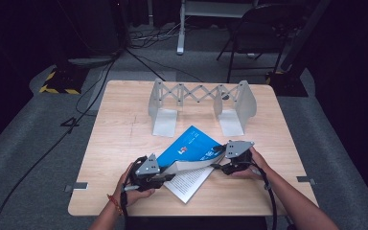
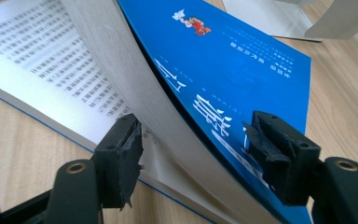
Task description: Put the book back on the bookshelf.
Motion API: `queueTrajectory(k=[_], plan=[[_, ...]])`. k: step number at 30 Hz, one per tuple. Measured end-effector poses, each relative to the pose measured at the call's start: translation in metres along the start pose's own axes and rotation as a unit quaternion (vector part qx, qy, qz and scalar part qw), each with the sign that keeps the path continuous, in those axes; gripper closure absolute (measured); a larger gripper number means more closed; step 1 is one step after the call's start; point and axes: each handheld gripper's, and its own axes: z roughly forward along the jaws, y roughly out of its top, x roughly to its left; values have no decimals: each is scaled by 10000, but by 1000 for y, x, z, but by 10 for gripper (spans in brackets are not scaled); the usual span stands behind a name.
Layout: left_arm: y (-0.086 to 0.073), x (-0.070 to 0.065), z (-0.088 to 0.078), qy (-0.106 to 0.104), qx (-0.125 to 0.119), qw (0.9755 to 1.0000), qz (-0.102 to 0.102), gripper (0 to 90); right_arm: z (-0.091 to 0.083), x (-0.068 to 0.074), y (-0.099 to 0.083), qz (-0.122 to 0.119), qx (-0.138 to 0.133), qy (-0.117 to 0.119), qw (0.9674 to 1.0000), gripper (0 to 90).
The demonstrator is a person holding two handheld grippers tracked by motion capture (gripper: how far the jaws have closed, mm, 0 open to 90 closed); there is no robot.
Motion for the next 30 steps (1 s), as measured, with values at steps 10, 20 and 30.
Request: queueTrajectory(k=[10, 20, 30], plan=[[0, -9, 0, 274, 46, 9996, -2, 576, -4, 10, 4, -522, -106, -212, 9984, 580], [-2, -16, 13, 981, 415, 9942, 136, 455, -8, 19, 10, -727, 49, -350, 9967, 628], [11, 7, 21, 621, 252, 9972, 326, 597, -23, 27, 7, -618, 54, -462, 9970, 673]])
